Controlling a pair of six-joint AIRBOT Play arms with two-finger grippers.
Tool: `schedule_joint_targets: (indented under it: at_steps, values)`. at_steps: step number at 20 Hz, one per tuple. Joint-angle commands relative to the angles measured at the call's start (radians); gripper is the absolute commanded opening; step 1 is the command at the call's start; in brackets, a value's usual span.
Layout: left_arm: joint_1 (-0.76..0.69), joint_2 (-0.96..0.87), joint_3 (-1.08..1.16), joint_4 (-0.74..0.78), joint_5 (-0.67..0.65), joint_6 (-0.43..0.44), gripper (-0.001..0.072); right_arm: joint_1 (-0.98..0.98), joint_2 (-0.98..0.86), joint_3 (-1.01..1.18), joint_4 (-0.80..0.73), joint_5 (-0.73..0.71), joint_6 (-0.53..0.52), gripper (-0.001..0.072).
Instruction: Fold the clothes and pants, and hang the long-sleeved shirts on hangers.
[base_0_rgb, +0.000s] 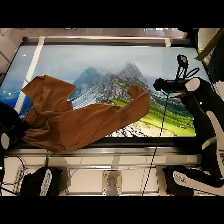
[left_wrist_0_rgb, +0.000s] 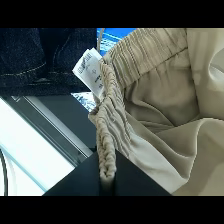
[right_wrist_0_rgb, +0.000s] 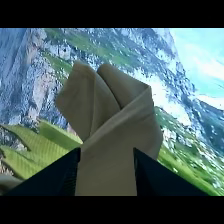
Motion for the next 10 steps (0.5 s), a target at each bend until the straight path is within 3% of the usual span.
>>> schedule_joint_targets:
  at_steps: [1, 5, 10]
  values:
    - [0.000, 0.000, 0.000, 0.000, 0.002, 0.000, 0.0026, -0.001, -0.207, 0.146, 0.016, 0.085, 0.021, 0.0454]
    - [0.000, 0.000, 0.000, 0.000, 0.002, 0.000, 0.0027, -0.001, -0.489, 0.459, -0.058, 0.361, 0.021, 0.0454]
    - [0.000, 0.000, -0.001, 0.000, 0.002, 0.000, 0.0026, -0.001, -0.612, 0.602, -0.105, 0.416, 0.021, 0.0451]
